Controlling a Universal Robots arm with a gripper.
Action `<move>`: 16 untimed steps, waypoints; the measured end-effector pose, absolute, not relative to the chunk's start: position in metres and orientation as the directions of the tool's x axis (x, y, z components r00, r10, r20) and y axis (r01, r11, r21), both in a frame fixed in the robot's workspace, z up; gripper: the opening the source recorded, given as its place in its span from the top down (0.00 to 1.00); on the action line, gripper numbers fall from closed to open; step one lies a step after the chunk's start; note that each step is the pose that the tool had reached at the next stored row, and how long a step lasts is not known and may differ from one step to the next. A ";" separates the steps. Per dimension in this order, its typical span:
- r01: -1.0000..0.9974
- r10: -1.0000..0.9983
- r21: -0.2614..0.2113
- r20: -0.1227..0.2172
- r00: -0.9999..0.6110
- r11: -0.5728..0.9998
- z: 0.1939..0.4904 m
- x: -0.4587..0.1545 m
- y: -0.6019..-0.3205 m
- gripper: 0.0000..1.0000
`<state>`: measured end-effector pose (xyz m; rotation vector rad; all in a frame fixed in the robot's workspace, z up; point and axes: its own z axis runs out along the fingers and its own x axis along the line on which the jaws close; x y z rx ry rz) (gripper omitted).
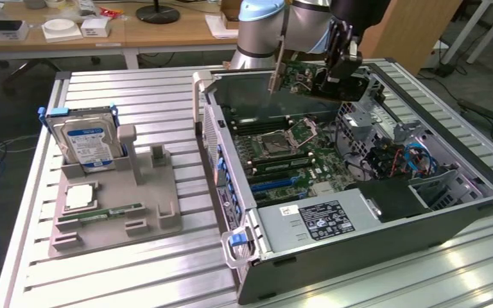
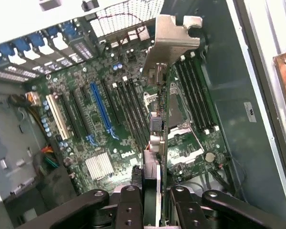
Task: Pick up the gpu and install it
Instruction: 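Insert the gpu into the slot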
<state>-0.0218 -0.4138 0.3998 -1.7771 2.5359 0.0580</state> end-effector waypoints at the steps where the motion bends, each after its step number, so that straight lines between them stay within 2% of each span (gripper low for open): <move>1: -0.944 -0.942 0.004 -0.058 -0.330 0.330 0.400 -0.022 -0.414 0.73; 16: -0.990 -0.989 -0.002 -0.060 -0.137 0.138 0.397 -0.022 -0.414 0.73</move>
